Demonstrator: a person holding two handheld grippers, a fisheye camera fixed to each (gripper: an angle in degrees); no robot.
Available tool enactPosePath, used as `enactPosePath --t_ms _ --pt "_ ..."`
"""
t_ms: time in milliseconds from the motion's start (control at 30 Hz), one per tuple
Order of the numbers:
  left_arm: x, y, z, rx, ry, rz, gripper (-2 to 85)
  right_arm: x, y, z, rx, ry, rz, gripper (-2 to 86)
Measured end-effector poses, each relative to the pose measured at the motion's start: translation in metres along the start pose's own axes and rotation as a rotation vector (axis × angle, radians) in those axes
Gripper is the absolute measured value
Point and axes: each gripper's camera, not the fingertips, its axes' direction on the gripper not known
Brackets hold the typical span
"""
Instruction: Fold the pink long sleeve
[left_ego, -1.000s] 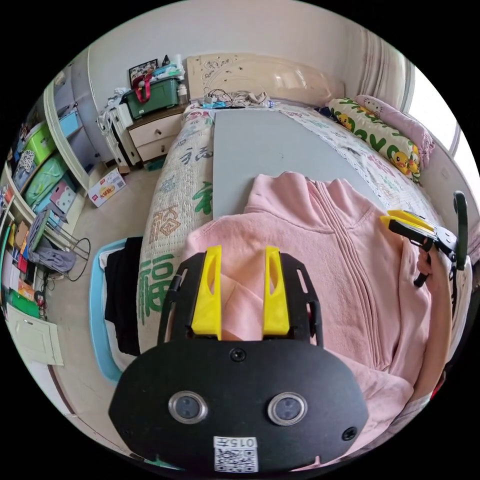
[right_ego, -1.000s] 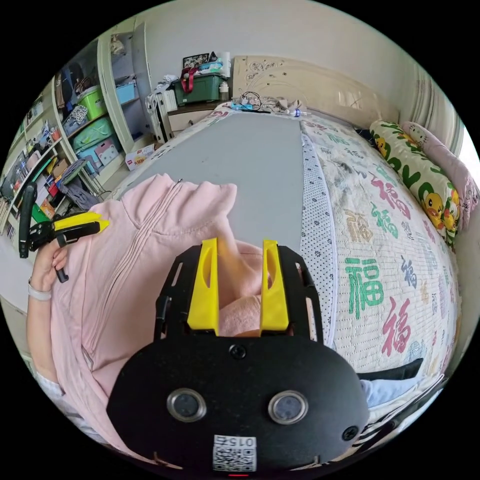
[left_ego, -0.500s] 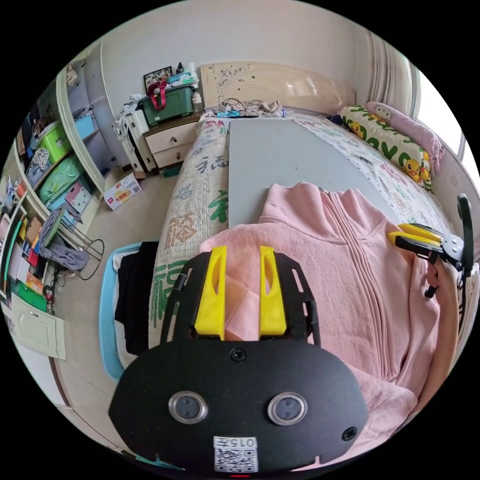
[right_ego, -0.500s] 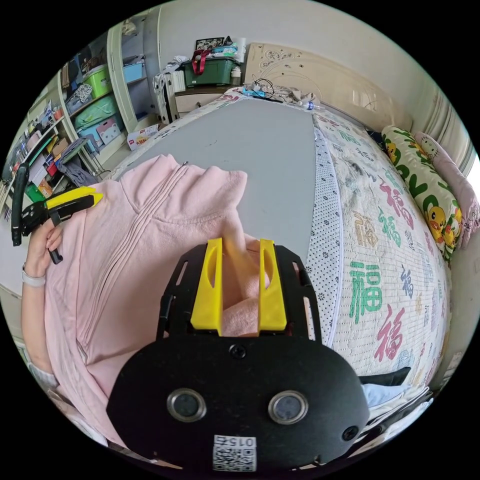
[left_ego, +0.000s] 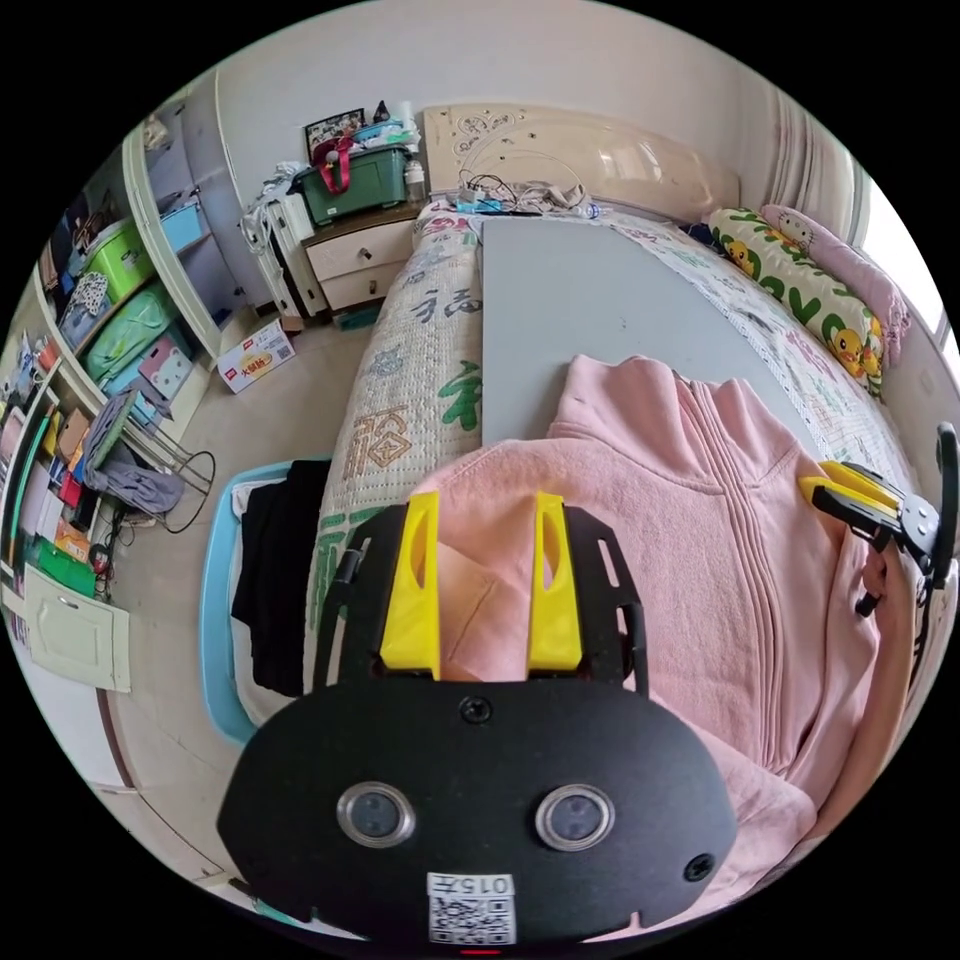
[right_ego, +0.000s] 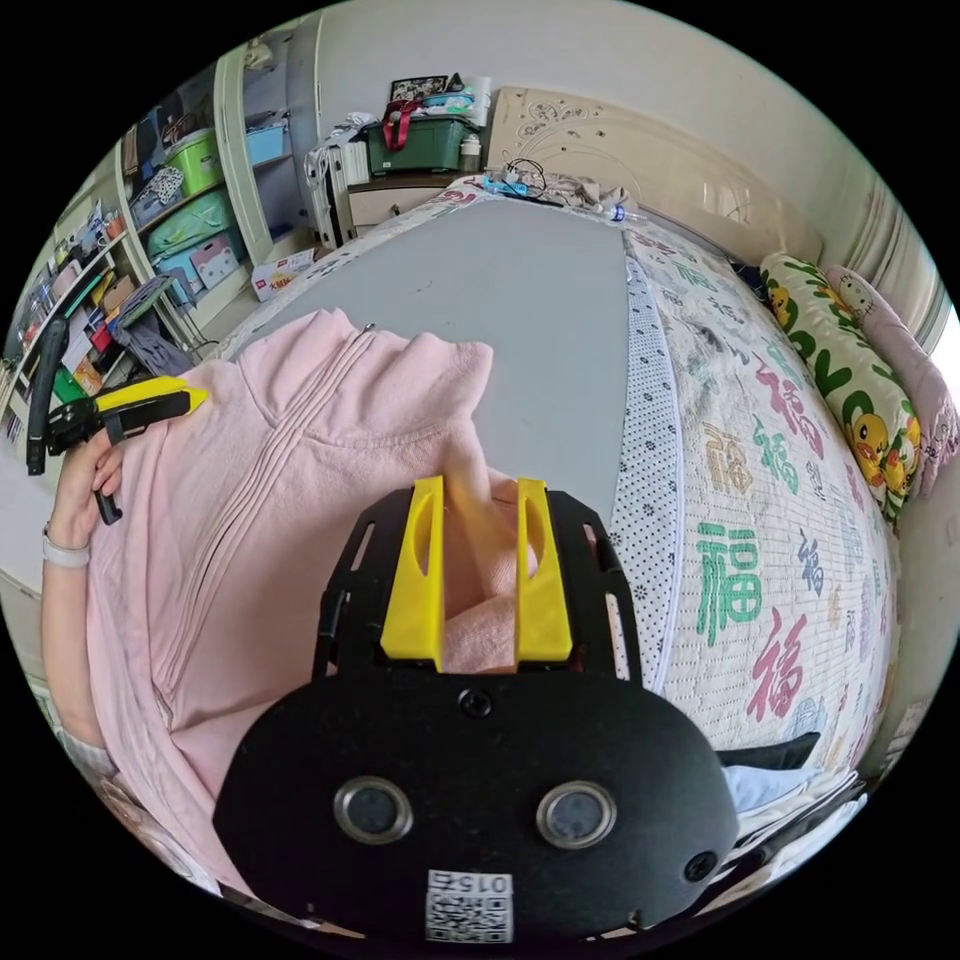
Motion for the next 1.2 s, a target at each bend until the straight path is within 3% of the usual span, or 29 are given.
enactPosePath --t_ms 400,1000,1200 --pt "-0.018 -0.015 -0.026 -0.03 0.225 -0.012 8.7 -0.016 0.013 0.012 0.001 0.031 -0.07 6.5" --pt "0.146 -0.06 -0.198 0.041 0.006 0.196 1.7 -0.031 0.031 0.026 0.001 0.063 -0.092 5.2" --pt "0.266 -0.071 -0.271 0.062 -0.241 0.336 1.6 -0.035 0.034 0.03 0.001 0.061 -0.091 5.2"
